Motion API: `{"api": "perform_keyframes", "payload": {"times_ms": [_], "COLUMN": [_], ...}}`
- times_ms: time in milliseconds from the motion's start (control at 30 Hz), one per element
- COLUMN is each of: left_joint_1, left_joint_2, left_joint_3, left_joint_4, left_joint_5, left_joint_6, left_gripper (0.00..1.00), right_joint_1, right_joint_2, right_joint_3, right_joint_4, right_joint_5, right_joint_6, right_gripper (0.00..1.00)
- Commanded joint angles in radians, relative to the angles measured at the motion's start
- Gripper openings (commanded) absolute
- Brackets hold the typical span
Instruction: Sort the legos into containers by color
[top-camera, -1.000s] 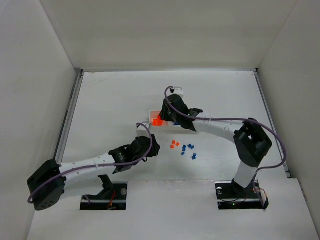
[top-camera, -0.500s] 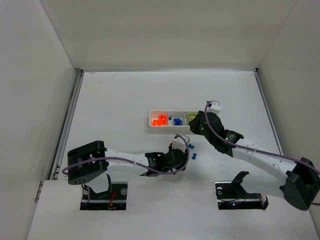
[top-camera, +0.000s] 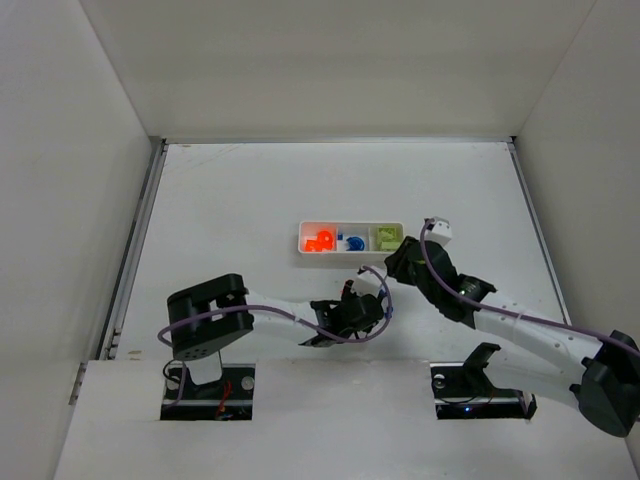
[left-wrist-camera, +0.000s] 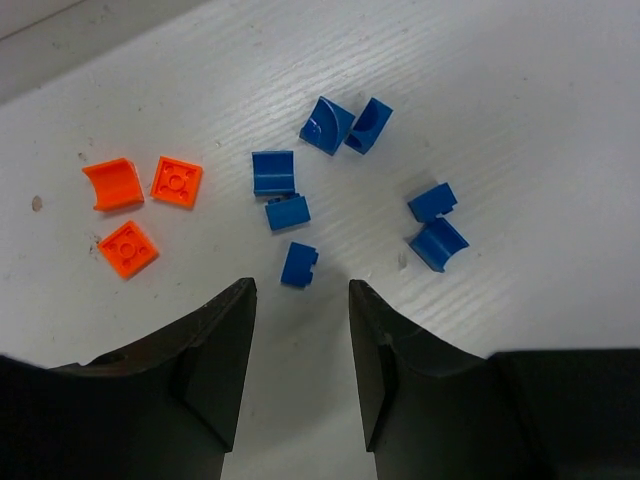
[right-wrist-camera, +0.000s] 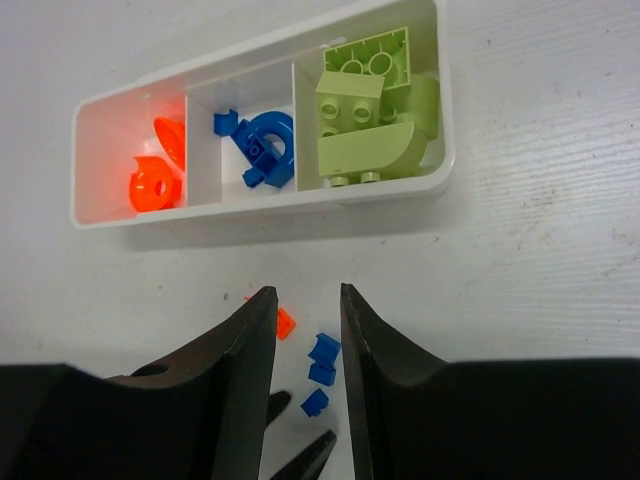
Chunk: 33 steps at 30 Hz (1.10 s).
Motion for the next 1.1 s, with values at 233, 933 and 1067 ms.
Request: {"api": "perform_keyframes", "payload": {"times_ms": [233, 933, 1067], "left_joint_1": [0.037, 0.318, 0.393], "left_joint_2": [0.04, -0.262, -0.136], "left_joint_3": [0.031, 0.082, 0.18], "left_joint_4": [0.03, 0.018, 0.029], "left_joint_5": [-0.009, 0.168, 0.242], "left_joint_6": [0.052, 0.009, 0.005], "left_gripper": [0.27, 0.12, 0.13], "right_joint_1": [0.011, 0.117, 0.2], "right_joint_2": [0.001, -0.004, 0.039], "right_joint_3": [-0.039, -0.098, -0.093], "right_joint_4": [0.065, 0.067, 0.109], "right_joint_5": [0.016, 0.024, 0.011], "right_joint_6": [0.029, 0.052, 0.031], "right_gripper": [0.38, 0.28, 0.3]}}
